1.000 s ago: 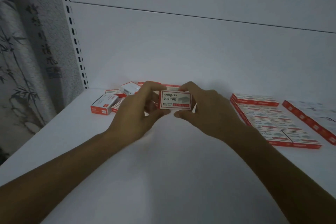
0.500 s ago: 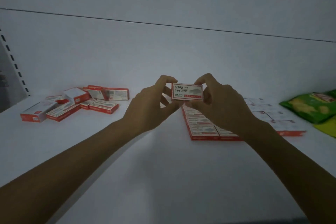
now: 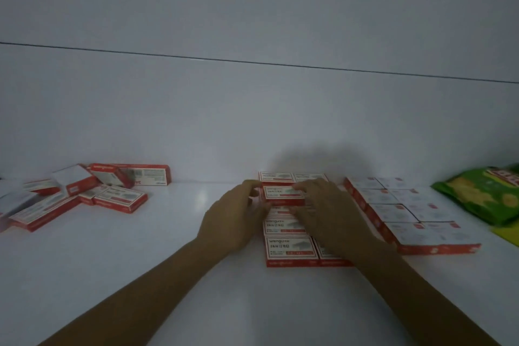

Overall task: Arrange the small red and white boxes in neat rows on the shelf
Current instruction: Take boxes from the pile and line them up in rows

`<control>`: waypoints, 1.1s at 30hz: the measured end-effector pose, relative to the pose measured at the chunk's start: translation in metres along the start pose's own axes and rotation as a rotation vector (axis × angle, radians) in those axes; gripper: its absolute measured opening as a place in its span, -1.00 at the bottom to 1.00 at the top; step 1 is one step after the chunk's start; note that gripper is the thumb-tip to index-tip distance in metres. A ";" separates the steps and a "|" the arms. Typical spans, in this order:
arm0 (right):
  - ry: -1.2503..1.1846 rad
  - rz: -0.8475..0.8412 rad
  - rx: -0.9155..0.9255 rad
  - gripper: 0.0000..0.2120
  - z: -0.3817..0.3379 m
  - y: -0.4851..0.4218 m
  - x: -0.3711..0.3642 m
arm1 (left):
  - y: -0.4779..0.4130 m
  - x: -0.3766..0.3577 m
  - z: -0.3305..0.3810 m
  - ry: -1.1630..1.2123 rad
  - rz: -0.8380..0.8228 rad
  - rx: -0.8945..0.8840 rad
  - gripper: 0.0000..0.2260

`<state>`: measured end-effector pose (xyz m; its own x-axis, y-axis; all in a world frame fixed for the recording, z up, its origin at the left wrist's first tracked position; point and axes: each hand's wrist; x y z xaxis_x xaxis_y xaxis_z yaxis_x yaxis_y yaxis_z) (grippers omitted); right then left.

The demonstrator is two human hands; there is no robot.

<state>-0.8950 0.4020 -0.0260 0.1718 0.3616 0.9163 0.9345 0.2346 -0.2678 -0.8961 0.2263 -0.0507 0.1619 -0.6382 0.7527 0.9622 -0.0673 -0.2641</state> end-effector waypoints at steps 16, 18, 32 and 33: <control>0.057 -0.113 0.067 -0.50 -0.001 0.001 0.000 | -0.009 -0.007 -0.005 -0.211 -0.117 -0.141 -0.47; 0.064 -0.100 0.073 -0.51 -0.001 0.001 0.000 | -0.011 -0.009 -0.005 -0.224 -0.146 -0.131 -0.34; 0.056 0.060 0.052 -0.63 -0.006 0.003 0.004 | -0.006 -0.005 -0.002 0.054 -0.010 -0.212 -0.61; 0.052 0.095 0.071 -0.64 -0.009 0.004 0.005 | -0.003 -0.003 0.000 0.034 0.017 -0.192 -0.61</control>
<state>-0.8872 0.3965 -0.0198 0.2767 0.3382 0.8995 0.8890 0.2651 -0.3732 -0.8993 0.2284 -0.0522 0.1672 -0.6655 0.7275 0.8995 -0.1992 -0.3890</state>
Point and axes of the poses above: each hand's wrist, its own y-axis away from the middle knuckle, its own x-axis out of the back of the hand, z = x × y, and after that the axes turned 3 degrees about -y, right-handed
